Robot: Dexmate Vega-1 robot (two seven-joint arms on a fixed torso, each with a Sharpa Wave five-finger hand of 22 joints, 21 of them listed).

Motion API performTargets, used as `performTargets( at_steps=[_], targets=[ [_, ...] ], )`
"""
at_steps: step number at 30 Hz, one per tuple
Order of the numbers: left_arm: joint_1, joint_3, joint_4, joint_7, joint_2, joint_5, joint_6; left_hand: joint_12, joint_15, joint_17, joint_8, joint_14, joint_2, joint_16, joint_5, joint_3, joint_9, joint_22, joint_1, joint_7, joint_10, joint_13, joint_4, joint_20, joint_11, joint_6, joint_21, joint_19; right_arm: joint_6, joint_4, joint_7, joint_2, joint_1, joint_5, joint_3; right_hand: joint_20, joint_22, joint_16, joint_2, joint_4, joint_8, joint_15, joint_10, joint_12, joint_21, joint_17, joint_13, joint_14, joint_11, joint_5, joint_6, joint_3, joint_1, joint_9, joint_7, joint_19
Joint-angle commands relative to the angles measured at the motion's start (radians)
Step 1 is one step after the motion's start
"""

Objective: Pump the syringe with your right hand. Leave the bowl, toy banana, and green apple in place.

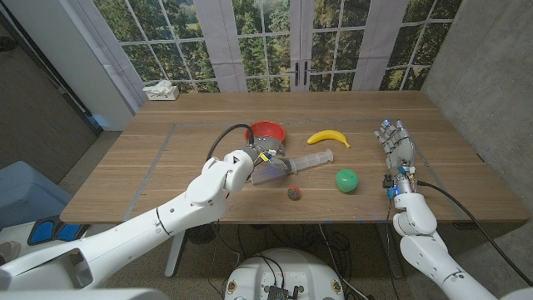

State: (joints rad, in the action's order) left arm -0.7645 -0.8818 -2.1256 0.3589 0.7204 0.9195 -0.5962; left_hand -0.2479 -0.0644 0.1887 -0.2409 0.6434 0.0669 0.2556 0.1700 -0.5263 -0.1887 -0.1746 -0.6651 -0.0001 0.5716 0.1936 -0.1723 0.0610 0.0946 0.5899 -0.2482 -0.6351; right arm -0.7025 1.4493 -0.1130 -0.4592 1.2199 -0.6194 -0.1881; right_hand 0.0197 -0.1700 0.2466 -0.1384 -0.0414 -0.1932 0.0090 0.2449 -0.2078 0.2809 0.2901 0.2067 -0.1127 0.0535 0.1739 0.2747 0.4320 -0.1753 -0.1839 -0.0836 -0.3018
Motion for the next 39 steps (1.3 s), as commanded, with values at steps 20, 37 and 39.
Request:
performTargets(
  at_steps=[20, 37, 39],
  targets=[
    [-0.024, -0.040, 0.083, 0.140, -0.120, 0.321, -0.030, 0.008, -0.126, 0.013, 0.022, 0.033, 0.008, 0.014, 0.001, 0.071, -0.009, -0.008, -0.017, -0.011, 0.035, 0.017, 0.011, 0.011, -0.008, -0.001, -0.022, -0.095, -0.017, -0.042, 0.039, 0.002, -0.016, -0.038, 0.011, 0.006, -0.003, 0.011, -0.011, -0.002, -0.003, 0.006, 0.014, -0.005, -0.010, 0.005, 0.004, -0.020, 0.005, 0.000, 0.005, -0.001, 0.011, -0.002, 0.014, -0.010],
    [-0.012, -0.036, 0.154, 0.223, -0.176, 0.326, -0.020, 0.052, -0.073, -0.001, 0.066, -0.050, 0.001, -0.041, 0.005, 0.088, -0.004, -0.002, -0.042, 0.011, -0.070, 0.013, 0.005, -0.009, -0.030, -0.149, 0.003, -0.086, -0.019, -0.056, 0.040, 0.001, -0.027, -0.034, 0.014, 0.011, -0.004, 0.017, -0.011, -0.002, -0.005, 0.008, 0.028, -0.010, -0.016, 0.007, 0.005, -0.035, 0.007, 0.000, 0.012, -0.003, 0.013, -0.003, 0.017, -0.014],
    [-0.012, -0.035, 0.158, 0.215, -0.175, 0.317, -0.013, 0.051, -0.074, -0.001, 0.065, -0.051, -0.001, -0.041, 0.005, 0.088, -0.003, -0.002, -0.044, 0.011, -0.068, 0.013, 0.006, -0.009, -0.029, -0.151, 0.004, -0.085, -0.016, -0.056, 0.038, 0.000, -0.027, -0.032, 0.013, 0.011, -0.004, 0.017, -0.011, -0.002, -0.006, 0.007, 0.029, -0.010, -0.016, 0.007, 0.005, -0.035, 0.007, 0.000, 0.013, -0.003, 0.014, -0.003, 0.017, -0.014]
  ],
)
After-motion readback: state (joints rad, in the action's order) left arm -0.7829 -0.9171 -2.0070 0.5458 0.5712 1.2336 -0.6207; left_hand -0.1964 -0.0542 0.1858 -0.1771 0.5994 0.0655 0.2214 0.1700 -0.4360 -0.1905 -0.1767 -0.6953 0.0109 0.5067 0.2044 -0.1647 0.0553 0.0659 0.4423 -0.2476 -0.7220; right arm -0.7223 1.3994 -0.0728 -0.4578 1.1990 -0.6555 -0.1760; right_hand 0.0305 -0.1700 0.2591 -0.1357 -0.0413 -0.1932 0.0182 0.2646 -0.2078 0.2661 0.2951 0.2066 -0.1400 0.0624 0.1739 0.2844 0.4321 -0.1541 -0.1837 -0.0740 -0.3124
